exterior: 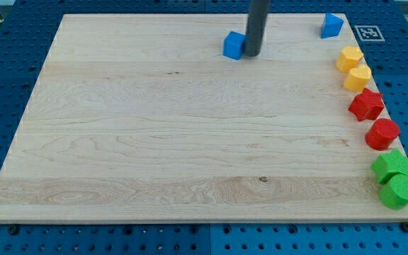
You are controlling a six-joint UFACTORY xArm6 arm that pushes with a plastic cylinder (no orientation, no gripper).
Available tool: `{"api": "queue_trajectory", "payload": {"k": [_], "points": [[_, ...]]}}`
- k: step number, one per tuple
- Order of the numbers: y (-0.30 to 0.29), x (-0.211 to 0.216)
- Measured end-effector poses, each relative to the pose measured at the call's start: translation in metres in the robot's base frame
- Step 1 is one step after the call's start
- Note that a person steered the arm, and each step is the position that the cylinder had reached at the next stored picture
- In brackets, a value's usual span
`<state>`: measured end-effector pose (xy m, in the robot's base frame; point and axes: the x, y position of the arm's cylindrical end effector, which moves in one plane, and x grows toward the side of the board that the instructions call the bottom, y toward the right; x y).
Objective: Push blue cube towards left
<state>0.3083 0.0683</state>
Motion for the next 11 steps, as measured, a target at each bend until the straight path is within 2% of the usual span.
{"api": "queue_trajectory", "payload": {"k": [2,4,6,8,10,11], "points": [[-0.073,-0.002],[-0.041,-0.015],[-0.093,-0.043],[-0.112,-0.029],[-0.158,-0.026],[-0.153,-0.014]]}}
